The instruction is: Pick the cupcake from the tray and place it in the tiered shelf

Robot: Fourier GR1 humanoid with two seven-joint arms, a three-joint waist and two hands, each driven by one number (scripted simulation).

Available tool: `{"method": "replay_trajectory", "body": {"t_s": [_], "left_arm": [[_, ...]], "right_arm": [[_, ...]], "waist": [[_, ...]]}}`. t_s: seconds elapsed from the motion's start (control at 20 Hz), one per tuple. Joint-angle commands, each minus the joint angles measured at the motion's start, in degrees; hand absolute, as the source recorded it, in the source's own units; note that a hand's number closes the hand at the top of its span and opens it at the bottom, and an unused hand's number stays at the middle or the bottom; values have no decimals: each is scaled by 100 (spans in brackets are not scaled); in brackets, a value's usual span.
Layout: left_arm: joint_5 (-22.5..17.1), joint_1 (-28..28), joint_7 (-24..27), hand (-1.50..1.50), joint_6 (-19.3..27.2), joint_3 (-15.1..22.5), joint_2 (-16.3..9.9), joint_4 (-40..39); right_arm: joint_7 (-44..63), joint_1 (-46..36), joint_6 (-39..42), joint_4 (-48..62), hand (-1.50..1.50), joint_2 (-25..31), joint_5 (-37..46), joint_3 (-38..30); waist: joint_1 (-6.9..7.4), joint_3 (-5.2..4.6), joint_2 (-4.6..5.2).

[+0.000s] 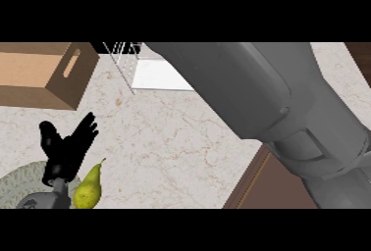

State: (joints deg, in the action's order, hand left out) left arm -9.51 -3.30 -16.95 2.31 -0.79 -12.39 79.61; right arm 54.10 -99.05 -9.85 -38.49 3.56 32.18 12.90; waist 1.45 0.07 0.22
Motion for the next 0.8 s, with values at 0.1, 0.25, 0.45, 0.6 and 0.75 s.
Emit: {"method": "replay_trajectory", "body": {"t_s": [0.1,0.25,0.45,0.6,0.75], "left_arm": [[-89,-117,-251,0,-180,-99,-151,-91],[33,107,55,0,-160,-24,-52,-104],[280,-78,28,0,93,241,262,-212],[105,-132,84,0,-77,28,148,-393],[32,-200,-66,0,-190,-49,-8,-214]], "right_arm": [[-719,-20,-71,909,150,10,125,-183],[-997,-131,-136,1290,150,90,225,-258],[-1570,53,-421,1691,150,156,237,-404],[-1565,-141,-612,1959,150,54,395,-395],[-1928,-35,-815,2074,150,88,370,-521]], "waist": [[52,-18,38],[87,-20,48],[101,-20,86],[118,-24,87],[123,-20,84]]}}
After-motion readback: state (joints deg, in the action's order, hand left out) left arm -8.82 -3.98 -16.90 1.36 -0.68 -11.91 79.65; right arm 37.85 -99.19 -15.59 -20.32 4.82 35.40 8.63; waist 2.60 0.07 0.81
